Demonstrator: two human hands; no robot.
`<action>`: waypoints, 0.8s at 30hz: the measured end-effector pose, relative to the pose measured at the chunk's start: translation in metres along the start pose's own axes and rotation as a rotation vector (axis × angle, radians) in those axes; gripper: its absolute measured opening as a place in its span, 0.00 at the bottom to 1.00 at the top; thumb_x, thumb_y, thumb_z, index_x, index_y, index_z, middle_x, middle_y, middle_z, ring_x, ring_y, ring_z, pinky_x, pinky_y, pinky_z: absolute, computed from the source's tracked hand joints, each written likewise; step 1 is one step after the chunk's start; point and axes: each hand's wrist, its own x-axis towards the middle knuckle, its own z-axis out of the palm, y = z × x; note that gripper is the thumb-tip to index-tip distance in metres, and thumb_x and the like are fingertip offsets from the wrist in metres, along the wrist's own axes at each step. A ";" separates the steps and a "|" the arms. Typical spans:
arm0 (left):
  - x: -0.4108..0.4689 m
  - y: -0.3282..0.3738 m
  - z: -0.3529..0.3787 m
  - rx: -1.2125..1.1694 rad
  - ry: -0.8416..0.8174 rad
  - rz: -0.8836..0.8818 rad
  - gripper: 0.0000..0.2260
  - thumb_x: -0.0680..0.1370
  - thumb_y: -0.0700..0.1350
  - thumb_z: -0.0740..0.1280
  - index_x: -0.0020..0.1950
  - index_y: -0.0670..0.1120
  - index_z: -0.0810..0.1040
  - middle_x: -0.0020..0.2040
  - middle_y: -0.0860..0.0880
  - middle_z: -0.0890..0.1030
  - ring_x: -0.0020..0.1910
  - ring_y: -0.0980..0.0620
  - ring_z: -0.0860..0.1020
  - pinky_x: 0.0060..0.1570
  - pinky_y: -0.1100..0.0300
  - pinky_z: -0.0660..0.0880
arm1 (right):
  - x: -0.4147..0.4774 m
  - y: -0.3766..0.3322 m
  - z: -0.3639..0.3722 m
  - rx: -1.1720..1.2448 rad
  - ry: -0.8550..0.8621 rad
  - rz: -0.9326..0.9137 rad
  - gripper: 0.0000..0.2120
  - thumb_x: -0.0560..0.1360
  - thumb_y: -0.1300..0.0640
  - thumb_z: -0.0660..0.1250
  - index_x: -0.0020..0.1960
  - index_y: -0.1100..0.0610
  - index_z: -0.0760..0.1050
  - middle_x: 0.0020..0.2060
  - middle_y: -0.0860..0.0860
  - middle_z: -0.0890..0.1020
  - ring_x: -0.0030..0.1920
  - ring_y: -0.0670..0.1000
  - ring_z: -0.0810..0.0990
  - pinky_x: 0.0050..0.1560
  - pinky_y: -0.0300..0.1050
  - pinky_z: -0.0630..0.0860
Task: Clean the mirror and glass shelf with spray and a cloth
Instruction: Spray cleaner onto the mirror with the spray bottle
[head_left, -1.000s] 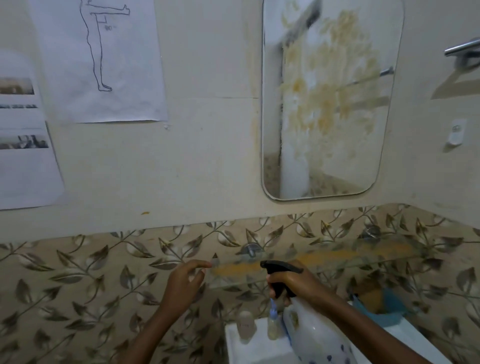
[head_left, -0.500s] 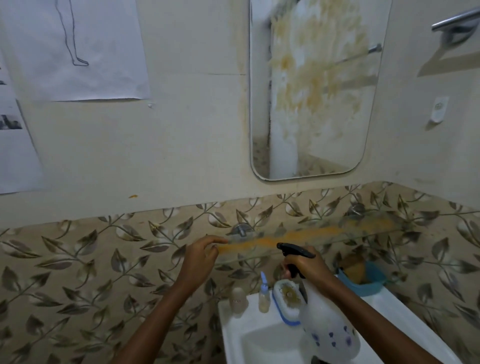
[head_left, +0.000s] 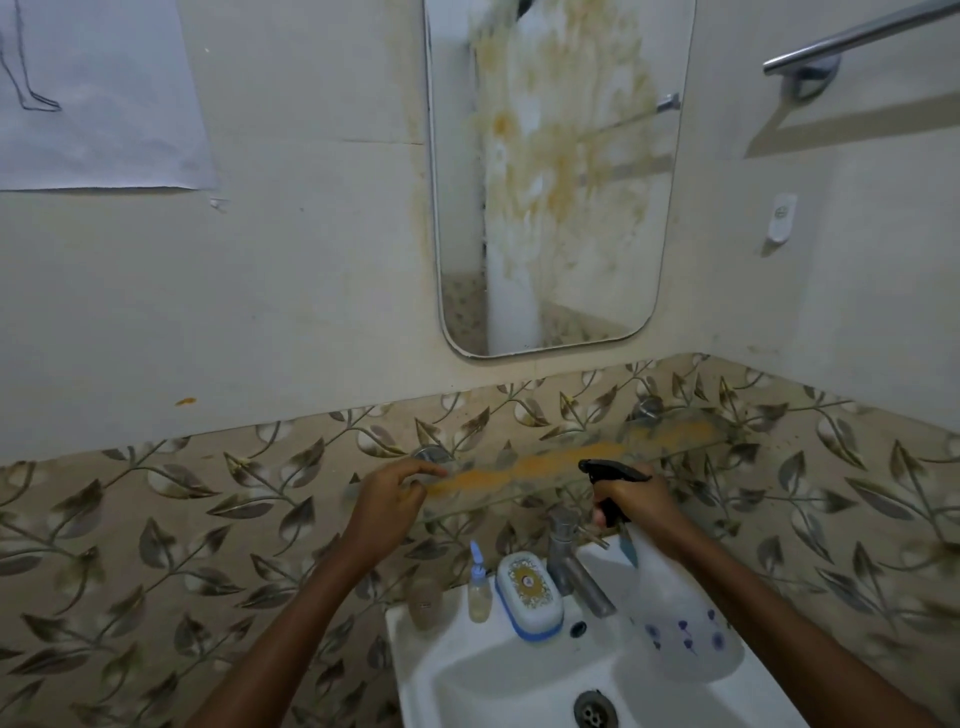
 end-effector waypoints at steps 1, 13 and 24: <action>0.002 0.002 0.002 0.001 0.003 0.010 0.16 0.72 0.27 0.61 0.47 0.44 0.82 0.49 0.51 0.81 0.51 0.56 0.77 0.48 0.80 0.67 | 0.001 0.003 -0.004 -0.025 0.031 -0.007 0.08 0.69 0.70 0.63 0.44 0.73 0.78 0.28 0.63 0.76 0.25 0.56 0.73 0.30 0.46 0.73; 0.015 0.004 0.007 0.020 -0.021 0.067 0.16 0.72 0.27 0.61 0.48 0.42 0.83 0.50 0.49 0.82 0.52 0.54 0.77 0.54 0.72 0.70 | 0.020 0.000 -0.047 -0.026 0.188 0.066 0.09 0.72 0.70 0.62 0.49 0.73 0.78 0.20 0.58 0.76 0.19 0.48 0.75 0.23 0.36 0.73; 0.028 0.010 0.016 0.008 -0.066 0.089 0.16 0.72 0.27 0.61 0.48 0.43 0.82 0.50 0.46 0.81 0.52 0.50 0.77 0.54 0.58 0.72 | 0.019 0.005 -0.079 -0.001 0.308 -0.002 0.11 0.70 0.69 0.64 0.48 0.58 0.79 0.21 0.55 0.79 0.24 0.52 0.76 0.24 0.39 0.74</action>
